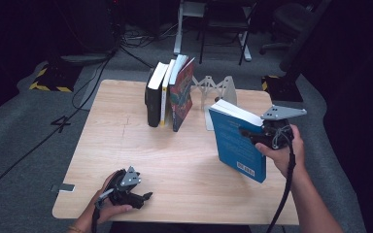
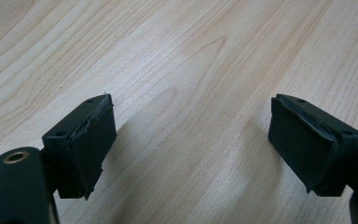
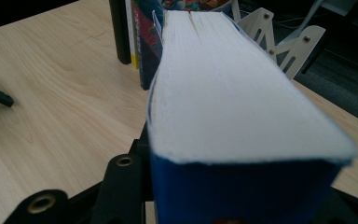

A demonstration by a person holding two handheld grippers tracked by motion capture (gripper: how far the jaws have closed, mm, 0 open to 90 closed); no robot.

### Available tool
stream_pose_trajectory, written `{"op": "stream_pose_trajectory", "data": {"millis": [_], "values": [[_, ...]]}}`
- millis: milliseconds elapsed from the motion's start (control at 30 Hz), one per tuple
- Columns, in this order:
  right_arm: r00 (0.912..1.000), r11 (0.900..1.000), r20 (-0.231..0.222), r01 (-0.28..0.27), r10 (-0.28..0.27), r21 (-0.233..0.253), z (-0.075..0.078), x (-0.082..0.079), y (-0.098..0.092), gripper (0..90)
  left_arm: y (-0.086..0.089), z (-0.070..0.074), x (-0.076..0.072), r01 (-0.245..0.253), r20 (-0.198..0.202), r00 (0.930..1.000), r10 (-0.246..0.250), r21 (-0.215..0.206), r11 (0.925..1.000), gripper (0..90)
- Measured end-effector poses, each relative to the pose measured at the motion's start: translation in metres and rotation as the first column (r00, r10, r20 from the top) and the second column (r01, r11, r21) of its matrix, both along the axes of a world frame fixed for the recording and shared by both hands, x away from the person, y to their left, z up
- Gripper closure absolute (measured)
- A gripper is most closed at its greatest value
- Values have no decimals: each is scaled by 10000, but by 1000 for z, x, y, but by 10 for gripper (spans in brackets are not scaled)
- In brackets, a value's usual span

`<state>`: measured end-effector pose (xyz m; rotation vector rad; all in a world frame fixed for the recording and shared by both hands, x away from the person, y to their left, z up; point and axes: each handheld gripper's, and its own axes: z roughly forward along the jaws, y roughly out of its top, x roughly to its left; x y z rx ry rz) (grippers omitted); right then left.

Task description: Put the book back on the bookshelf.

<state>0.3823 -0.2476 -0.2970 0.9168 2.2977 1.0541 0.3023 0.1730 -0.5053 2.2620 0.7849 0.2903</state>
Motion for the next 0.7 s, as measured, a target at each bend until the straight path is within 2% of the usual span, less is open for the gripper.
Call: {"op": "stream_pose_trajectory", "data": {"millis": [200, 500, 700], "values": [[9998, 9999, 99, 147, -148, 59, 2, 17, 5, 608, 0, 0, 1, 34, -23, 10000, -34, 26, 10000, 152], [9970, 9975, 332, 696, -698, 89, 8, 44, 11, 608, -1, 0, 1, 115, -29, 9999, -115, 22, 9999, 151], [9954, 9957, 371, 875, -886, 302, 12, 59, 15, 608, -1, 0, 1, 144, -33, 9999, -144, 52, 9999, 150]]}}
